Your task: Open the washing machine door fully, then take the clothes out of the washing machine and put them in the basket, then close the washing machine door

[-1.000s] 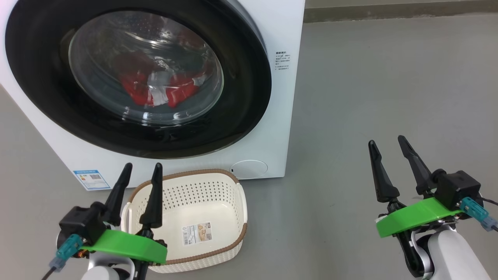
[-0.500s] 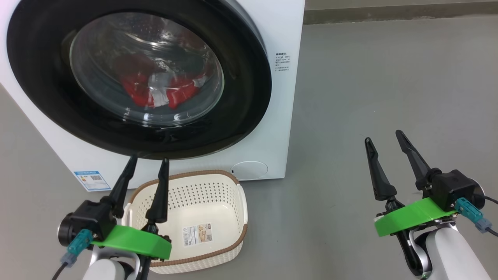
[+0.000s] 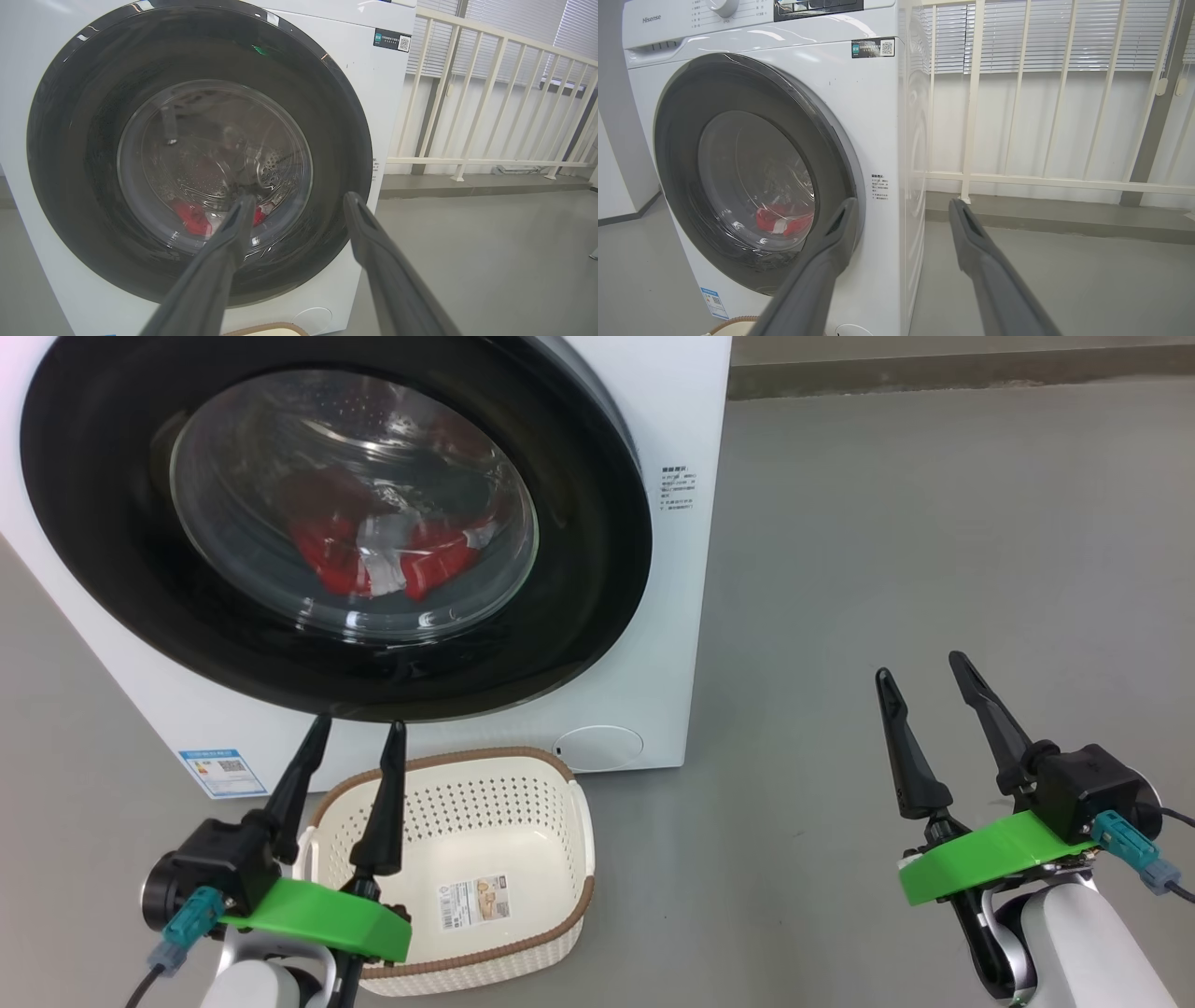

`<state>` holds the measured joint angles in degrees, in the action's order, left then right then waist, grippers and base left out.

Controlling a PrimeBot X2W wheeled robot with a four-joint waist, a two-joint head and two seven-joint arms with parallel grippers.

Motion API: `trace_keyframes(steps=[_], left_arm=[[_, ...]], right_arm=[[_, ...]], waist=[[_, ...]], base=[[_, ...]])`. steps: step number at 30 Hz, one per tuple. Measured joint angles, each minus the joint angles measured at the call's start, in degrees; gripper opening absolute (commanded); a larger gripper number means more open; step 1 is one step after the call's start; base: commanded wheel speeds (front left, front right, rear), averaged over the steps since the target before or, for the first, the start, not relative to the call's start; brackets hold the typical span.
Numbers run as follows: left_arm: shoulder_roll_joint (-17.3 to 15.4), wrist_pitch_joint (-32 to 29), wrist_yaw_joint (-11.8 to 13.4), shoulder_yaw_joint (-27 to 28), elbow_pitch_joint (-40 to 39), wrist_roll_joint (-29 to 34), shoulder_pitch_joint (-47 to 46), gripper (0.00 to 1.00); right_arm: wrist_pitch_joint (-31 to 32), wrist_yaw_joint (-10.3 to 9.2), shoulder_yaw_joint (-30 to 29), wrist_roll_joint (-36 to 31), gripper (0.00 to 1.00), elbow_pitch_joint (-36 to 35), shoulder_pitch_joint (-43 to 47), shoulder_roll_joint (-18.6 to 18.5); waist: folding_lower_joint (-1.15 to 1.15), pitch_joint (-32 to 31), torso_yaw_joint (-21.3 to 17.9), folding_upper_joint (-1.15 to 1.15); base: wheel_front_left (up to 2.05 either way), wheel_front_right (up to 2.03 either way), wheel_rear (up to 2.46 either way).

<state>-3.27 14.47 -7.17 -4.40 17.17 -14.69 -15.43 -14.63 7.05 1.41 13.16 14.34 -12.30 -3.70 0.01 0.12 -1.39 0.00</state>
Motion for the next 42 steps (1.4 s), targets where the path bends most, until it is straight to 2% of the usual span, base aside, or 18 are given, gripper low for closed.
trace_keyframes(steps=[17,18,19,20,21,28,36,40,42], left_arm=[[0.0,0.0,0.0,-0.3,0.2,0.0,0.0,1.00],[0.0,0.0,0.0,-0.3,0.1,0.0,0.0,1.00],[0.0,0.0,0.0,-0.4,0.1,0.0,0.0,1.00],[0.0,0.0,0.0,-0.5,0.0,0.0,0.0,1.00],[0.0,0.0,0.0,-0.6,-0.1,0.0,0.0,1.00],[0.0,0.0,0.0,-1.5,-1.1,0.0,0.0,1.00],[-0.1,0.0,0.0,-3.1,-3.4,-0.5,-0.7,1.00],[-0.5,0.0,0.0,-3.5,-4.9,-0.6,-2.3,1.00],[-0.6,0.0,0.0,-3.6,-5.7,-1.2,-2.8,1.00]], right_arm=[[0.0,0.00,0.8,0.5,1.00,0.2,0.0,-0.2],[0.0,0.00,0.9,0.5,0.76,0.2,0.0,-0.2],[0.0,0.01,1.1,0.5,0.47,0.3,0.0,-0.3],[0.0,0.00,1.2,0.6,0.30,0.4,0.0,-0.3],[0.0,0.01,1.3,1.0,0.00,0.5,0.0,-0.3],[0.0,0.01,1.2,5.9,0.00,0.6,0.0,-0.5],[0.0,0.01,1.5,23.2,0.00,0.8,-4.8,-0.6],[0.0,0.00,3.3,32.8,0.00,3.5,-7.7,-2.3],[2.1,0.00,3.5,40.6,0.00,5.3,-10.8,-3.4]], waist=[[0.00,-0.3,0.1,0.00],[0.00,-0.3,0.2,0.00],[0.00,-0.2,0.2,0.00],[0.00,-0.2,0.3,0.00],[0.00,-0.1,0.3,0.00],[0.00,0.9,0.8,0.00],[0.00,4.4,1.8,0.00],[0.00,6.6,2.5,0.00],[0.00,8.3,3.1,0.00]], base=[[0.00,0.00,0.00],[0.00,0.00,0.00],[0.00,0.00,0.00],[0.00,0.00,0.00],[0.00,0.00,0.00],[0.00,0.00,0.00],[0.00,0.00,0.00],[0.00,0.00,0.00],[0.00,0.00,0.00]])
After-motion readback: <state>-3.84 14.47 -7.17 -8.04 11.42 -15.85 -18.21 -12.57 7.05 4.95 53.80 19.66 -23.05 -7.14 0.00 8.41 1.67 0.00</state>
